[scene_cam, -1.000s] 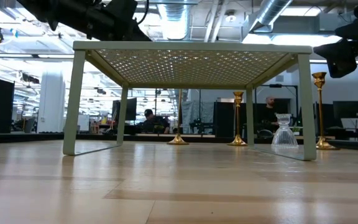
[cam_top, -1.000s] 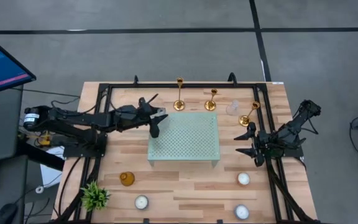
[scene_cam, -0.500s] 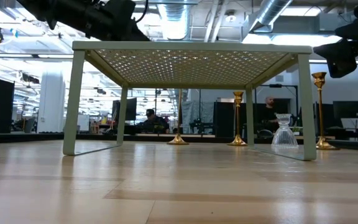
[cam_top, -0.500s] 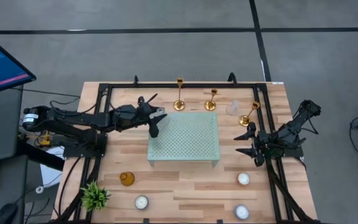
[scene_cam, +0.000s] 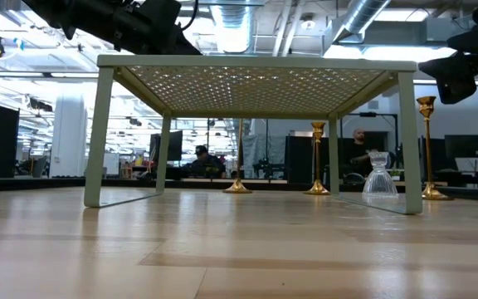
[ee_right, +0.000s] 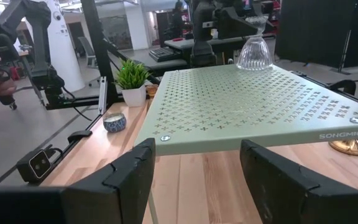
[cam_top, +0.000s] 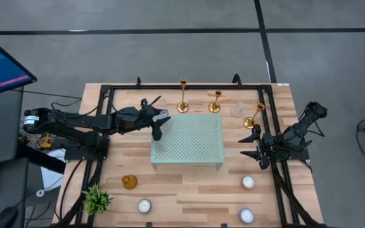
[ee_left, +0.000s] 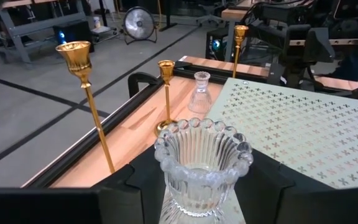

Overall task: Pick & Place candle stick holders
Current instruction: Put the left transparent glass candle holder on the shelf

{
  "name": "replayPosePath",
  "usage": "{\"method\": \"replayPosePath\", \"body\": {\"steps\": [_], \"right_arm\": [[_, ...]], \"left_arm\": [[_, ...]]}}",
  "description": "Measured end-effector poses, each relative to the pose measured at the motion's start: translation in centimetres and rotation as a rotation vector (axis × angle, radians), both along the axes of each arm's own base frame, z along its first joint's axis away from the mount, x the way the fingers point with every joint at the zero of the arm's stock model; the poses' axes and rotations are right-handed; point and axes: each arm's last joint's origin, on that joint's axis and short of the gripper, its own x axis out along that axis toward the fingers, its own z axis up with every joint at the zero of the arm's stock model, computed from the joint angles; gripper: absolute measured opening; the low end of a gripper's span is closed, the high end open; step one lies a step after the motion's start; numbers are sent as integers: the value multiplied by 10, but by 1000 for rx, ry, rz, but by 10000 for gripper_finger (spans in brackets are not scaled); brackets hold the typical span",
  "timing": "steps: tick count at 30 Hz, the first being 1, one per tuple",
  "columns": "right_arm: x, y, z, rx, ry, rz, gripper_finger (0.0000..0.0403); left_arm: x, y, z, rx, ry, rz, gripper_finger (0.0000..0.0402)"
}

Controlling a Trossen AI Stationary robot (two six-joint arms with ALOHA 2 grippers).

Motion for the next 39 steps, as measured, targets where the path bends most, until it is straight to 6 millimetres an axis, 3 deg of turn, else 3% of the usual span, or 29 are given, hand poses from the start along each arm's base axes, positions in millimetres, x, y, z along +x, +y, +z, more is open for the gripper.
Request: {"method": "replayPosePath", "body": {"steps": [9,23,33,39], "right_arm": [[0,0,0,17,0,0,226],[0,0,0,37,1,1,226],[0,0,0,53,2,0,226],[0,0,0,53,2,0,226]], "left_arm": [[0,-1,0,-6,0,-39,164],[-1,0,-5,22,71,-19,250],[-1,0,-4,13,49,-12,219],[-1,-1,-2,13,36,-13,175]]}}
